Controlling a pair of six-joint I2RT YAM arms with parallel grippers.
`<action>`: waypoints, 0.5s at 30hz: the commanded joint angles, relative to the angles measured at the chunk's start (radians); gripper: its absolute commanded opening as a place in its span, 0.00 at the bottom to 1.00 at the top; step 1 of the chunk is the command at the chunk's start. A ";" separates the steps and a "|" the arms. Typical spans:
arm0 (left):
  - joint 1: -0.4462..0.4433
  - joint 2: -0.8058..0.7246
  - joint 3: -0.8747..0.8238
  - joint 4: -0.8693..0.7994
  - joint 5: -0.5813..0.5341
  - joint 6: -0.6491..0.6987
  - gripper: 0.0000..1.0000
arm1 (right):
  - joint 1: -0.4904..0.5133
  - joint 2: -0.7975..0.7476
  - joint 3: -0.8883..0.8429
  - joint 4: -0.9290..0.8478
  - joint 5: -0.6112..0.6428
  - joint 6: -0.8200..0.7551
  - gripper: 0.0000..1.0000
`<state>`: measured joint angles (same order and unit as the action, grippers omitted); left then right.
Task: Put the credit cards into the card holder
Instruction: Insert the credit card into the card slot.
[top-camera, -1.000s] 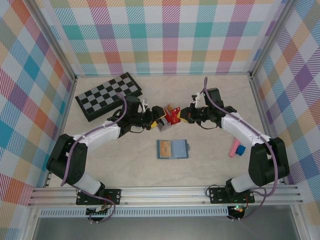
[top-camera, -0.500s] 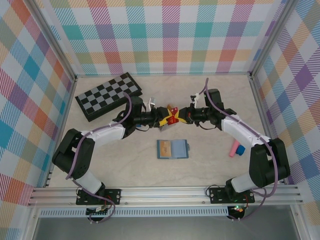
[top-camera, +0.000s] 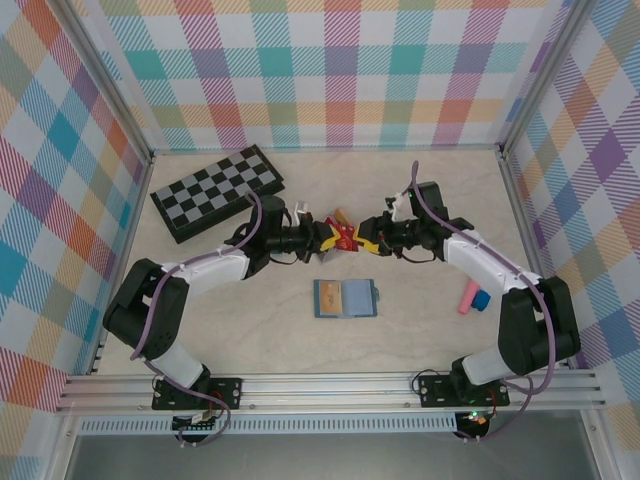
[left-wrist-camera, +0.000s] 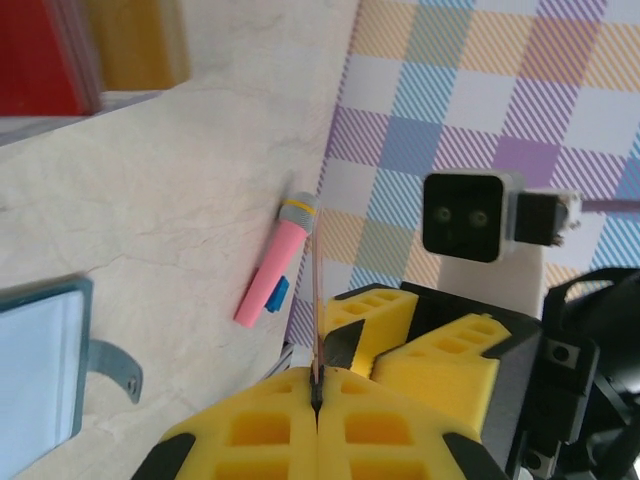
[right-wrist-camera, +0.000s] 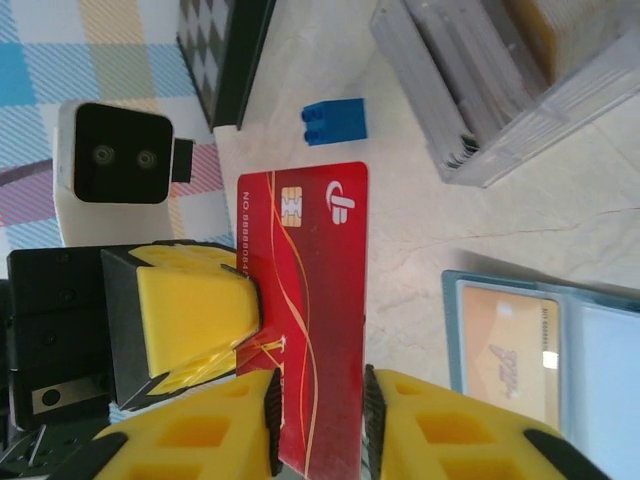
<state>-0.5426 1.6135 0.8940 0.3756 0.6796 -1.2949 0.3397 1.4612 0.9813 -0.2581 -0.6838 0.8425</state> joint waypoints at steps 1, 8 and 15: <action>-0.002 -0.032 -0.027 -0.077 -0.016 -0.061 0.00 | -0.001 -0.042 -0.005 -0.099 0.085 -0.057 0.32; -0.036 -0.079 -0.047 -0.318 -0.104 0.163 0.00 | 0.116 -0.059 -0.039 -0.189 0.262 -0.152 0.32; -0.156 -0.144 -0.192 -0.267 -0.310 0.325 0.00 | 0.268 -0.056 -0.169 -0.075 0.430 -0.104 0.26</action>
<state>-0.6533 1.5093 0.7391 0.1314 0.4831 -1.0824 0.5827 1.4143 0.8806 -0.3794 -0.3450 0.7208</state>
